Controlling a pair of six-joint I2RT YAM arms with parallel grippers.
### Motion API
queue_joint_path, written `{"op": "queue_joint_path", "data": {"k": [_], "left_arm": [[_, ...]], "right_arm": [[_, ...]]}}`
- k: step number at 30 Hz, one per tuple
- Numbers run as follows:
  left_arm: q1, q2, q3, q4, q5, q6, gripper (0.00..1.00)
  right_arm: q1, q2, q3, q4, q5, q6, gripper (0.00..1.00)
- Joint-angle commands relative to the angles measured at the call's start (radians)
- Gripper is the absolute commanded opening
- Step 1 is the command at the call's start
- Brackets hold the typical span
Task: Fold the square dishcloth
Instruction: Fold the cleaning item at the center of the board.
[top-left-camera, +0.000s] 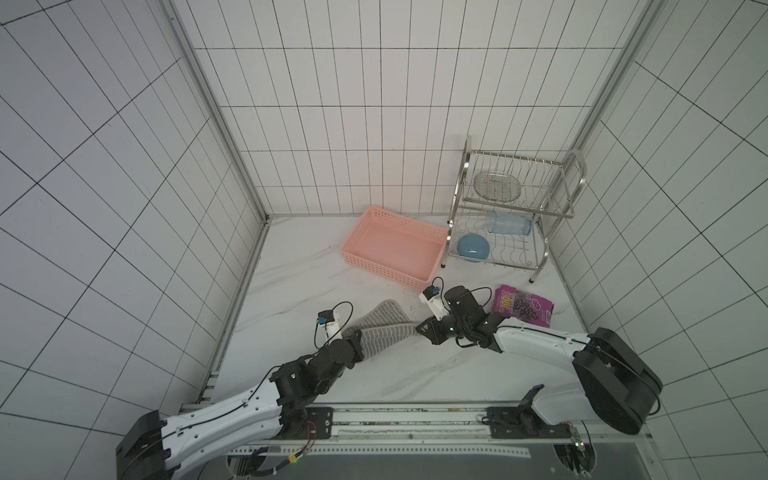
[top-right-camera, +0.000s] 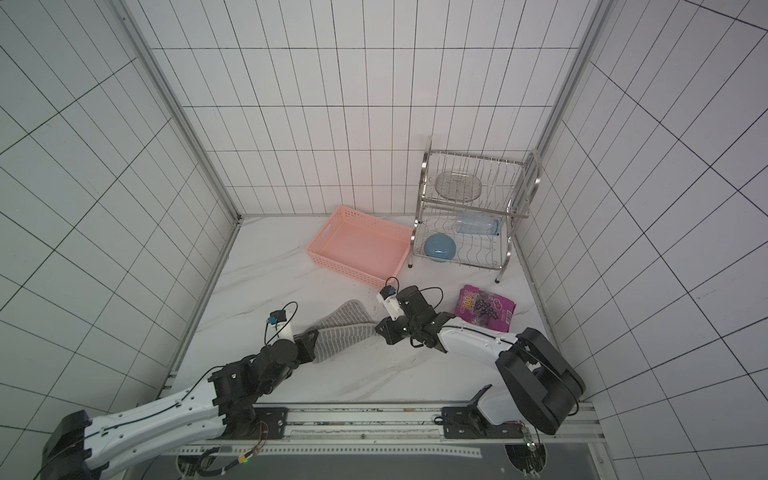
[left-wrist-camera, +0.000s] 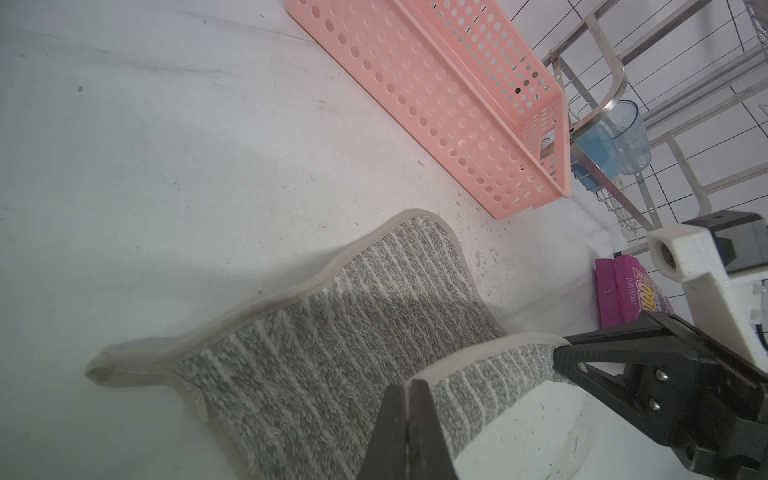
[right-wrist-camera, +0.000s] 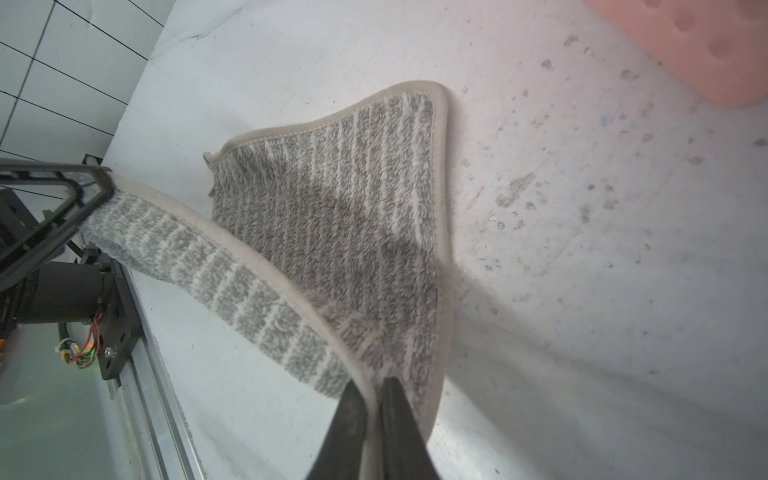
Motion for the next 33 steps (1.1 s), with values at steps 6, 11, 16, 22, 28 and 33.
{"op": "queue_joint_path", "data": {"k": [6, 11, 16, 22, 28, 33], "left_arm": [[0.004, 0.018, 0.022, 0.071, 0.009, 0.109, 0.00], [0.004, 0.127, 0.082, 0.110, 0.067, 0.145, 0.00], [0.004, 0.246, 0.099, 0.137, 0.063, 0.089, 0.00], [0.006, 0.238, 0.094, 0.059, -0.026, 0.002, 0.00], [0.035, 0.207, 0.064, 0.070, -0.087, -0.011, 0.00], [0.081, 0.220, 0.048, 0.088, -0.069, -0.012, 0.00]], "right_arm": [[0.042, -0.218, 0.109, -0.399, 0.262, 0.050, 0.09], [0.040, -0.272, 0.149, -0.582, 0.331, 0.114, 0.09], [0.040, -0.223, 0.184, -0.678, 0.317, 0.172, 0.09], [0.011, -0.116, 0.267, -0.709, 0.280, 0.133, 0.09], [-0.046, 0.023, 0.369, -0.703, 0.199, 0.044, 0.10], [-0.071, 0.165, 0.439, -0.657, 0.104, -0.026, 0.12]]}}
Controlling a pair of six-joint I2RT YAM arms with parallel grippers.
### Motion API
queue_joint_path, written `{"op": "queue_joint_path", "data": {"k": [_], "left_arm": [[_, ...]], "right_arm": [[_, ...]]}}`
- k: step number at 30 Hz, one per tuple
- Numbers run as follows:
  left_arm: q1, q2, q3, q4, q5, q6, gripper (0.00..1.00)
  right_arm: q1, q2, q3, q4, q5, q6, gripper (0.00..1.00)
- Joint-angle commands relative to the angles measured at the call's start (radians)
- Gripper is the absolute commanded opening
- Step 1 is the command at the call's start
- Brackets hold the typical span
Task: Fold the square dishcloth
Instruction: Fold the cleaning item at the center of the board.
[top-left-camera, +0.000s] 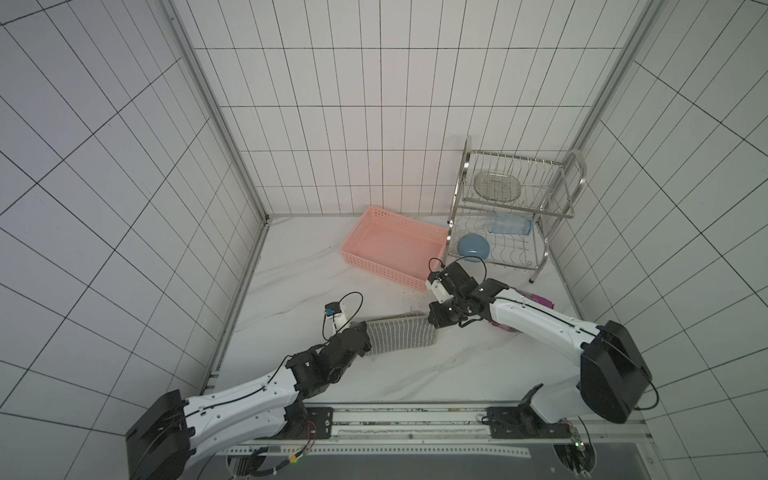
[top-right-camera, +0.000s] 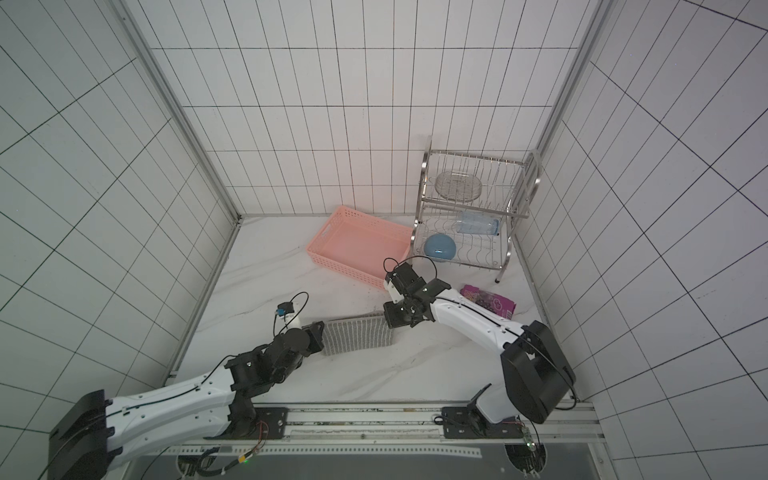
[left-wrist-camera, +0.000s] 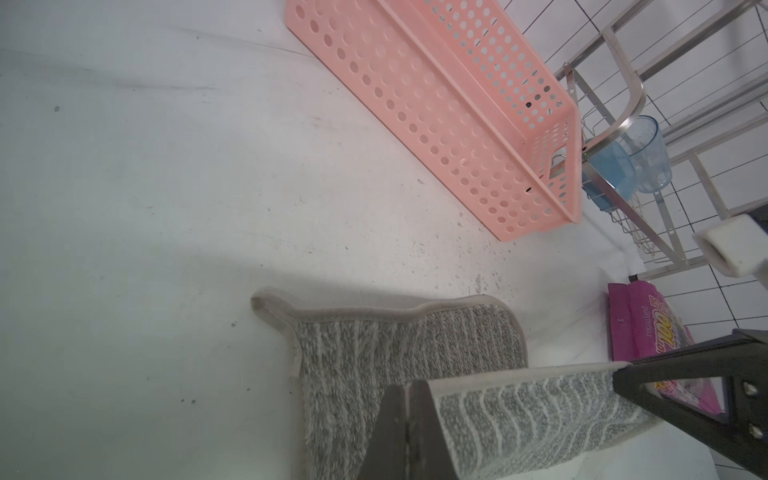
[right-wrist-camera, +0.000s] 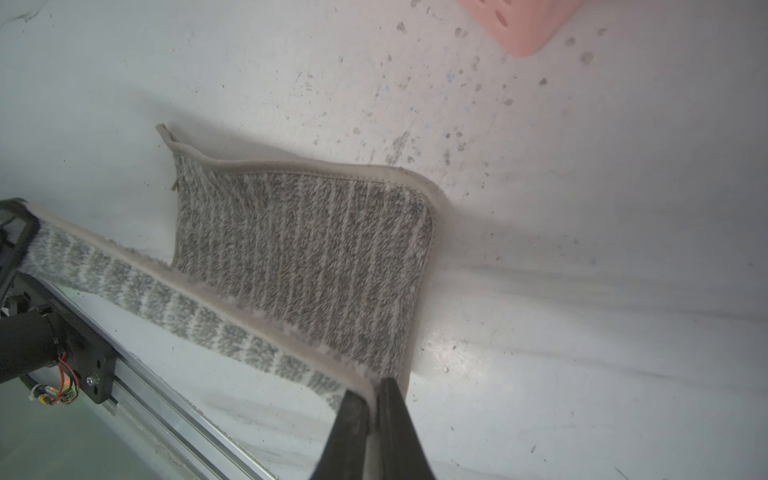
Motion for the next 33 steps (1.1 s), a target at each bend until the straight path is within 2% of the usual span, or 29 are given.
{"op": "queue_joint_path", "data": {"k": [1, 5, 15, 20, 25, 33], "left_arm": [[0.035, 0.012, -0.026, -0.013, -0.052, -0.002, 0.00], [0.085, 0.062, -0.029, 0.031, -0.027, 0.023, 0.00], [0.202, 0.184, -0.031, 0.185, 0.033, 0.129, 0.00], [0.289, 0.301, -0.022, 0.274, 0.136, 0.150, 0.00], [0.296, 0.369, -0.011, 0.303, 0.140, 0.141, 0.00], [0.297, 0.345, -0.013, 0.271, 0.116, 0.128, 0.00]], "right_arm": [[-0.023, 0.074, 0.052, -0.021, -0.044, -0.070, 0.12], [-0.026, 0.162, 0.100, 0.007, -0.061, -0.092, 0.12], [-0.023, 0.249, 0.159, 0.062, -0.005, -0.093, 0.13], [-0.012, 0.278, 0.163, 0.091, 0.043, -0.075, 0.14], [0.017, 0.313, 0.188, 0.095, 0.093, -0.075, 0.16], [0.060, 0.348, 0.227, 0.087, 0.166, -0.076, 0.18]]}}
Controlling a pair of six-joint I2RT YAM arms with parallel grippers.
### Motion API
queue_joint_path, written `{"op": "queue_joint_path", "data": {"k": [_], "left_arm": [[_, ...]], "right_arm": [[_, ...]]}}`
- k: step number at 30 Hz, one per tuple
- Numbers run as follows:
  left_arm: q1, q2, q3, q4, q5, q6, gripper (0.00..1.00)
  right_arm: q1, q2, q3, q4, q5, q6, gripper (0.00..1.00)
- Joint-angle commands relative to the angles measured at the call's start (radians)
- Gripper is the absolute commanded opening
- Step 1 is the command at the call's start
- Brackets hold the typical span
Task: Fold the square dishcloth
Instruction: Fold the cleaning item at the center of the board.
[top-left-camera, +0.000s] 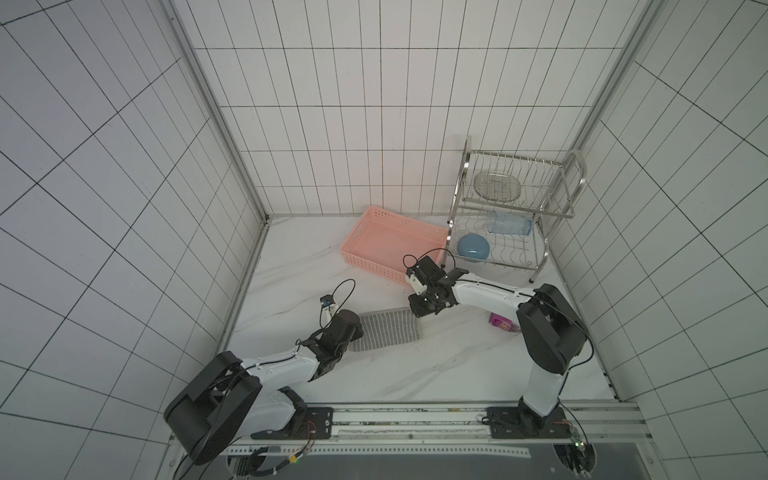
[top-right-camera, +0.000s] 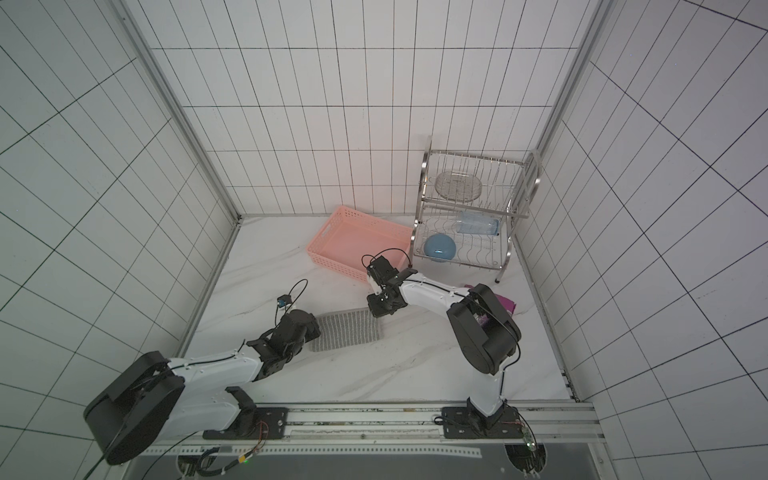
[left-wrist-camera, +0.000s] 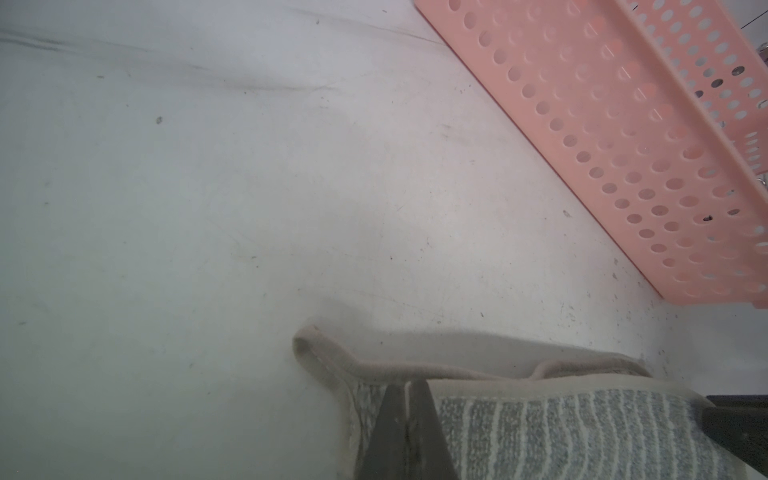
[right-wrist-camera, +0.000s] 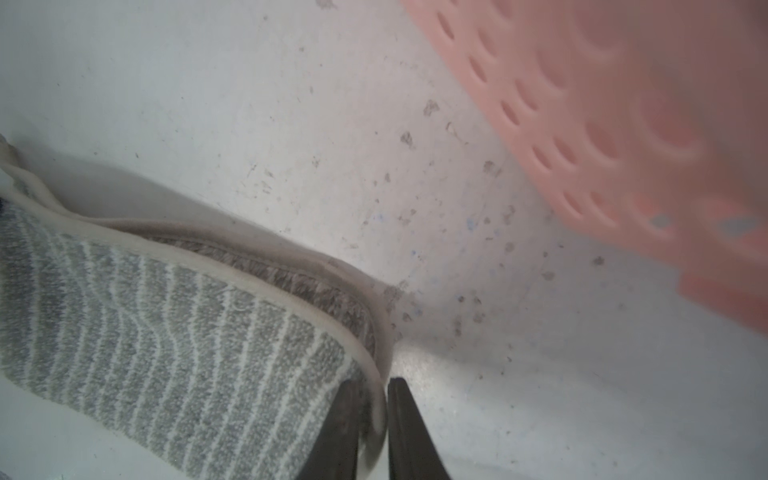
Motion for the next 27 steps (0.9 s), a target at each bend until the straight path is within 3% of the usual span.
{"op": "queue_joint_path", "data": {"k": [1, 11, 27], "left_arm": [[0.006, -0.030, 0.010, -0.007, -0.016, 0.003, 0.00], [0.006, -0.206, 0.002, -0.185, -0.073, -0.030, 0.00], [0.033, -0.087, 0.008, -0.156, -0.075, -0.051, 0.00]], "right_arm": [[0.018, 0.017, 0.032, -0.012, 0.063, 0.005, 0.18], [0.033, -0.001, 0.038, -0.016, 0.086, 0.016, 0.17], [0.059, 0.082, 0.098, -0.001, 0.099, 0.041, 0.12]]}}
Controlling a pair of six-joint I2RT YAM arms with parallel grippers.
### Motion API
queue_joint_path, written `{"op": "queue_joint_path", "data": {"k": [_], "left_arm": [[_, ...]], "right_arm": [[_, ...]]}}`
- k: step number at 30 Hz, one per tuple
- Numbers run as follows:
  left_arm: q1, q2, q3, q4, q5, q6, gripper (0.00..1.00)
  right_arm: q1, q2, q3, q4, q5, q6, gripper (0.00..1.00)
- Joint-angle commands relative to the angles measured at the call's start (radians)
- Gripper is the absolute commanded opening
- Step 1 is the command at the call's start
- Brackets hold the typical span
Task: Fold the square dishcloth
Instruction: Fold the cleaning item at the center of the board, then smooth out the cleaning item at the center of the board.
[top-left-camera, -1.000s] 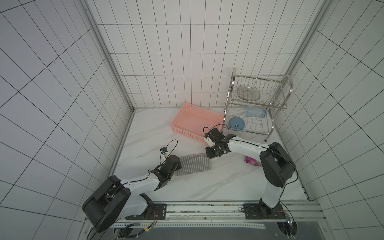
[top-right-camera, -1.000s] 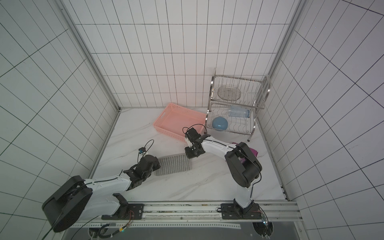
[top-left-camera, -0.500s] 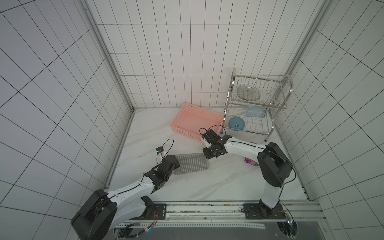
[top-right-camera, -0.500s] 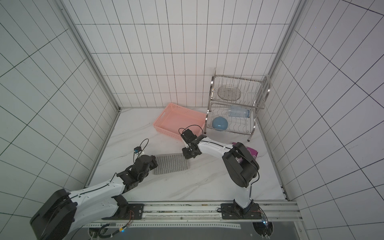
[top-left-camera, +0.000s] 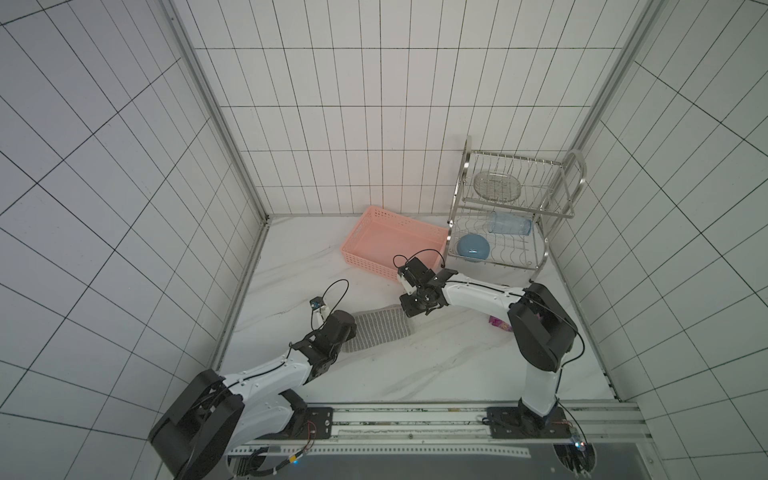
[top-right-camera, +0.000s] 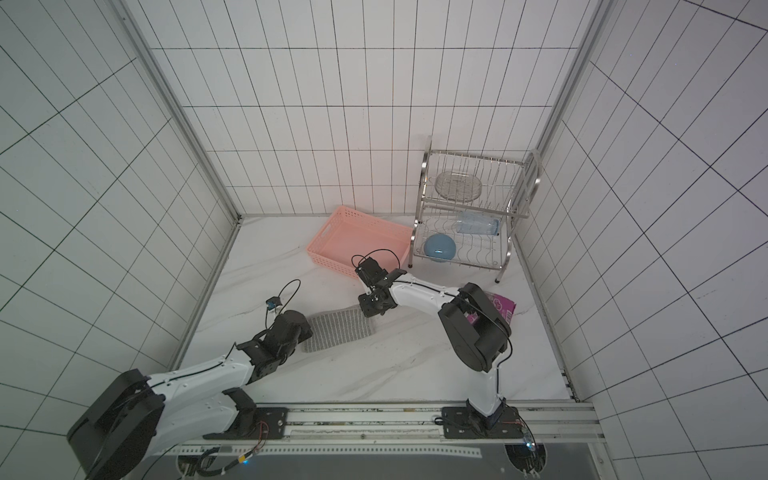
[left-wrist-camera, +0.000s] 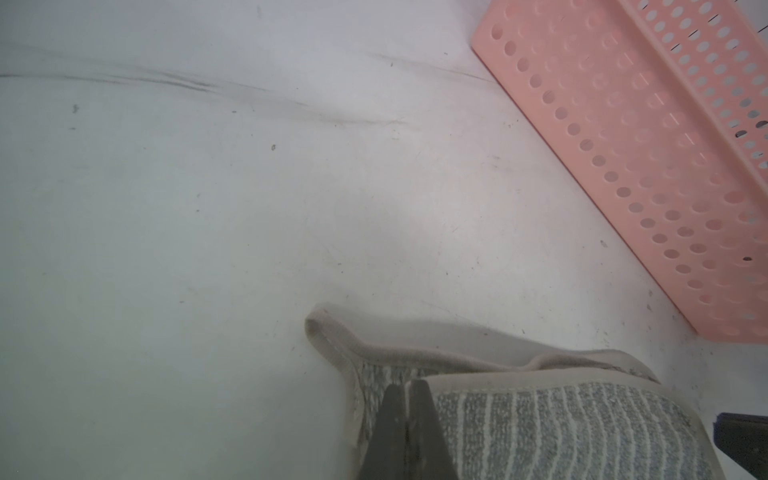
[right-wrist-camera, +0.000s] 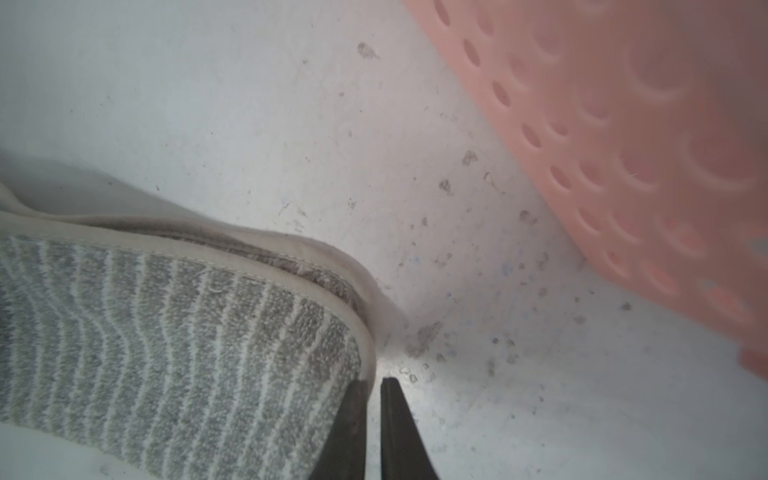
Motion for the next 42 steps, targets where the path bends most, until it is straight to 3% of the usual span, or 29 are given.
{"op": "queue_joint_path", "data": {"k": [1, 7, 12, 22, 28, 32, 42], "left_arm": [[0.006, 0.020, 0.006, 0.011, -0.018, -0.012, 0.00], [0.006, 0.022, -0.012, 0.005, -0.052, -0.048, 0.00], [0.006, 0.064, -0.011, 0.011, -0.056, -0.070, 0.00], [0.006, 0.114, -0.005, -0.005, -0.069, -0.123, 0.00], [0.008, 0.051, -0.007, -0.057, -0.084, -0.138, 0.01], [0.006, -0.004, -0.002, -0.095, -0.086, -0.137, 0.10], [0.006, -0.261, 0.037, -0.312, -0.072, -0.145, 0.30]], "right_arm": [[0.009, 0.028, 0.031, -0.001, 0.021, 0.011, 0.12], [0.022, 0.027, 0.033, -0.006, 0.033, 0.028, 0.23], [0.046, -0.003, 0.011, -0.028, 0.079, 0.118, 0.33], [0.131, -0.093, -0.005, -0.056, 0.129, 0.186, 0.30], [0.142, -0.113, -0.078, 0.040, -0.003, 0.253, 0.29], [0.143, -0.082, -0.118, 0.123, -0.084, 0.294, 0.28], [0.143, 0.011, -0.090, 0.135, -0.086, 0.283, 0.24]]}}
